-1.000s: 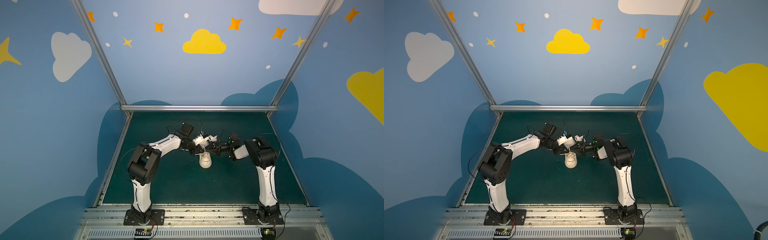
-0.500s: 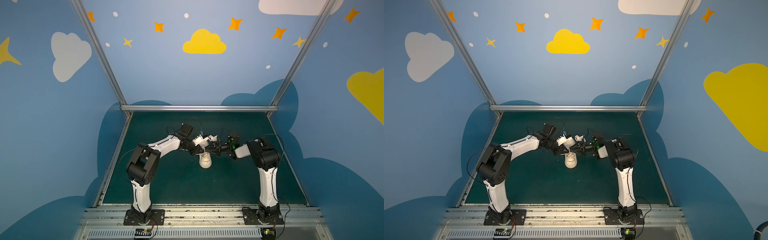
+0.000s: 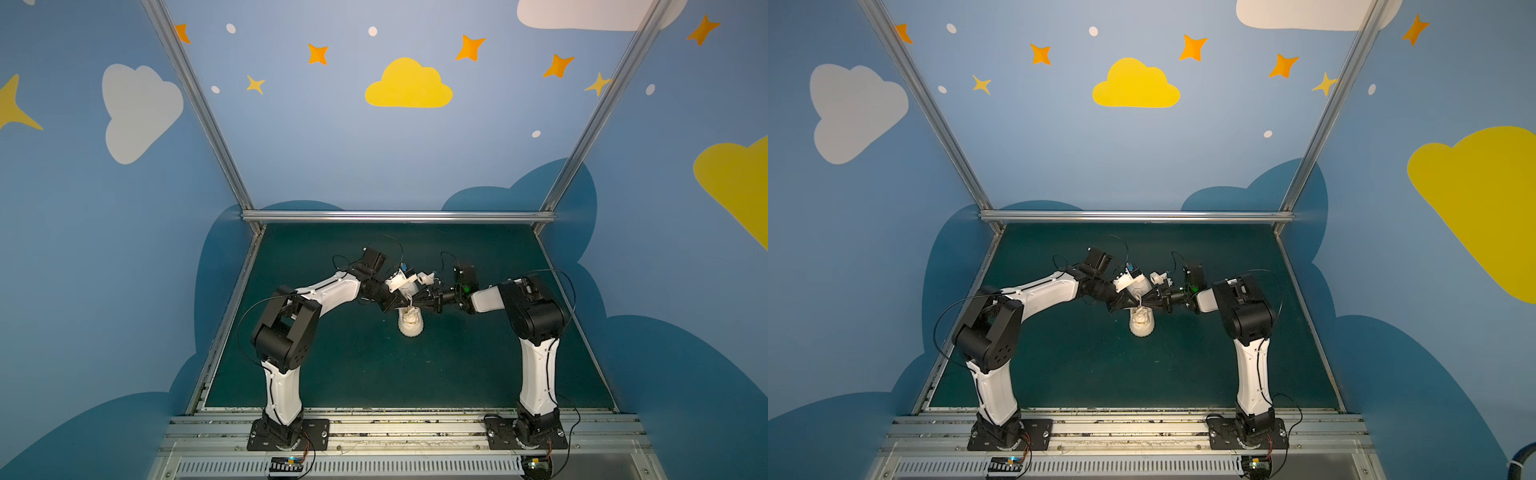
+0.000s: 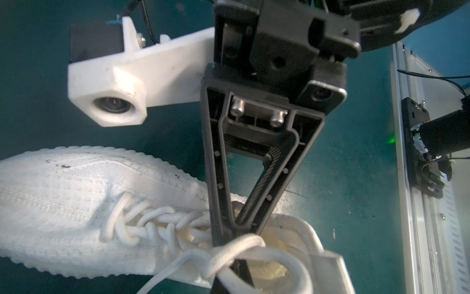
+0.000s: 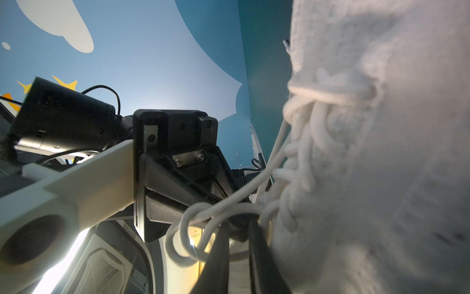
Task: Tie the shoes
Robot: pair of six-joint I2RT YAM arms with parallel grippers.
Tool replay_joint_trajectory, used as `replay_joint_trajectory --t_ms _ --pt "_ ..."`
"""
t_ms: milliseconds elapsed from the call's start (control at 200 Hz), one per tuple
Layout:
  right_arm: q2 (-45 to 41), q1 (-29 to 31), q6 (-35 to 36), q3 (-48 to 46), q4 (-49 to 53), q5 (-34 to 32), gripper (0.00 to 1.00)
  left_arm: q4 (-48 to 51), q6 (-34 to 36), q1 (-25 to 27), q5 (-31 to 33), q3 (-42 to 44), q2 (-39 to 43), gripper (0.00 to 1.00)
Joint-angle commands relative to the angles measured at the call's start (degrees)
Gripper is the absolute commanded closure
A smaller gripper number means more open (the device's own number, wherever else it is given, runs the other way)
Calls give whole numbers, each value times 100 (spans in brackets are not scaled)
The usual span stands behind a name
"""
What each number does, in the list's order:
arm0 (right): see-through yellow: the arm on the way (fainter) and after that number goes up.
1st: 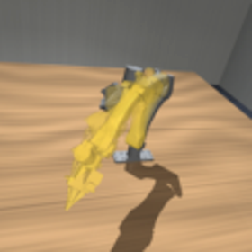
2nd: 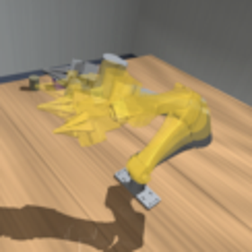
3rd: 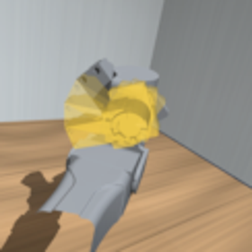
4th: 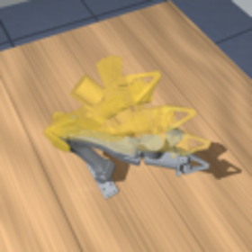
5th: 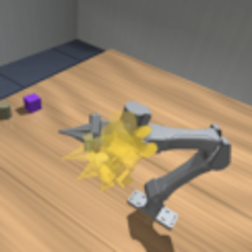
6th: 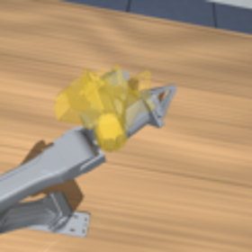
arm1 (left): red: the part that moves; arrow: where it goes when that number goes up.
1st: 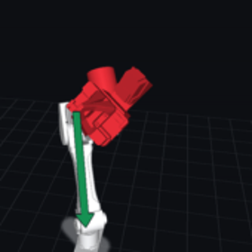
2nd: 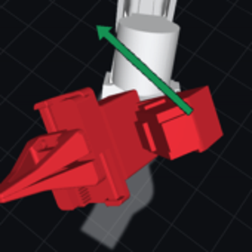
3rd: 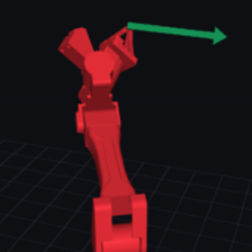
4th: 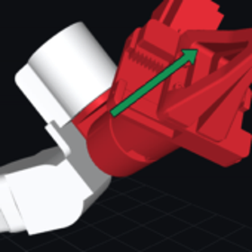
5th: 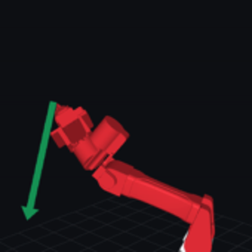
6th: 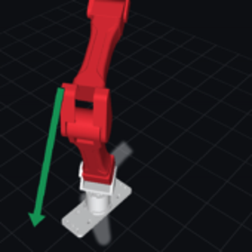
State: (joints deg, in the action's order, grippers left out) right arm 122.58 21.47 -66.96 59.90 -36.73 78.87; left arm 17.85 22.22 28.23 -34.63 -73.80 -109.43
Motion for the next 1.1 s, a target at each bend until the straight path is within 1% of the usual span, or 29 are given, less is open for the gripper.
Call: replay_joint_trajectory --t_ms 0,190,300,390,526,591,886,1096 --pt "-213 89 244 136 345 142 82 -308 6 24 -228 -4 194 94" --pt "-217 67 -89 101 -52 196 80 -299 -29 8 -224 -16 175 92" --pt "-217 54 -65 59 -34 208 80 -282 -67 -9 -213 -38 167 90" --pt "-220 59 51 48 103 192 81 -272 -68 -18 -211 -16 191 85" --pt "-201 63 294 135 449 165 82 -226 -96 -36 -220 32 277 83" --pt "-184 67 289 162 448 146 82 -168 -95 -39 -228 44 315 83" --pt "-114 50 262 244 452 137 82 -150 -191 -120 -261 200 518 74" --pt "-99 41 193 285 396 155 81 -115 -284 -211 -331 252 567 70"
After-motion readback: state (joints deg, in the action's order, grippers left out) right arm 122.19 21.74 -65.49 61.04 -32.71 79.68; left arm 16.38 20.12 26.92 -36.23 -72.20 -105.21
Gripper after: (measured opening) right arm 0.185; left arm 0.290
